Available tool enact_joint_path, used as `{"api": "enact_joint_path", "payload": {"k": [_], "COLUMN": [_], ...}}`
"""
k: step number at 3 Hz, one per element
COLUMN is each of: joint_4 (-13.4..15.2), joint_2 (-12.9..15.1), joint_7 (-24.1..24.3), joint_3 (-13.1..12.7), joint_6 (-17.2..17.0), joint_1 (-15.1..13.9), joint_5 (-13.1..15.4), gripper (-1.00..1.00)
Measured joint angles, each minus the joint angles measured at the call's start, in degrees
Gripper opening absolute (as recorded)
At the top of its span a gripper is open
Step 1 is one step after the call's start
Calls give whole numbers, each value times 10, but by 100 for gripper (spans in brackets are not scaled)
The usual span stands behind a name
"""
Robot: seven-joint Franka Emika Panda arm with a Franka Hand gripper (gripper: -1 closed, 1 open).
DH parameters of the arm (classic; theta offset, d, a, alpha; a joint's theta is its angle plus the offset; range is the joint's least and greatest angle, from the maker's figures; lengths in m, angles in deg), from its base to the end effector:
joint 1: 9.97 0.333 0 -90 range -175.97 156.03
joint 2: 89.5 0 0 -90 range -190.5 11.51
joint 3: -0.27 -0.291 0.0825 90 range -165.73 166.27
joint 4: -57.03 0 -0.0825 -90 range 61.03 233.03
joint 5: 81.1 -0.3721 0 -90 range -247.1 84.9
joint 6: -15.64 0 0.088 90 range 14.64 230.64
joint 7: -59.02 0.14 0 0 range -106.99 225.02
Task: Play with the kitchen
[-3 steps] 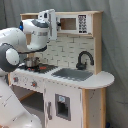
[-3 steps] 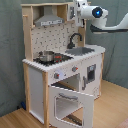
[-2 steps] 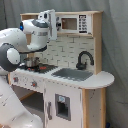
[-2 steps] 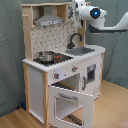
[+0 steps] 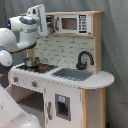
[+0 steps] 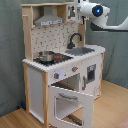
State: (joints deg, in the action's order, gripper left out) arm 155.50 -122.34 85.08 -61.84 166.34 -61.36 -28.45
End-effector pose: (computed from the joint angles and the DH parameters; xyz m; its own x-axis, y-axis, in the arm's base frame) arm 0.4850 0.2854 0.7396 0.2317 0.7648 0.6011 -0.2214 -0.5603 0.7982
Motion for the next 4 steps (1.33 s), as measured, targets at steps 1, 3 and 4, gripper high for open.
{"api": "enact_joint_path", "payload": {"k": [1,3,4], "joint_4": [2,12,36], "joint_2": [-5,-22,-50], "joint_7": [0,1,1], "joint_3": [4,19,44], "joint_6": [-8,-34,-61], "joint_1": [11,44,88], "joint_5": [0,0,0], "gripper": [-100,100,100]}}
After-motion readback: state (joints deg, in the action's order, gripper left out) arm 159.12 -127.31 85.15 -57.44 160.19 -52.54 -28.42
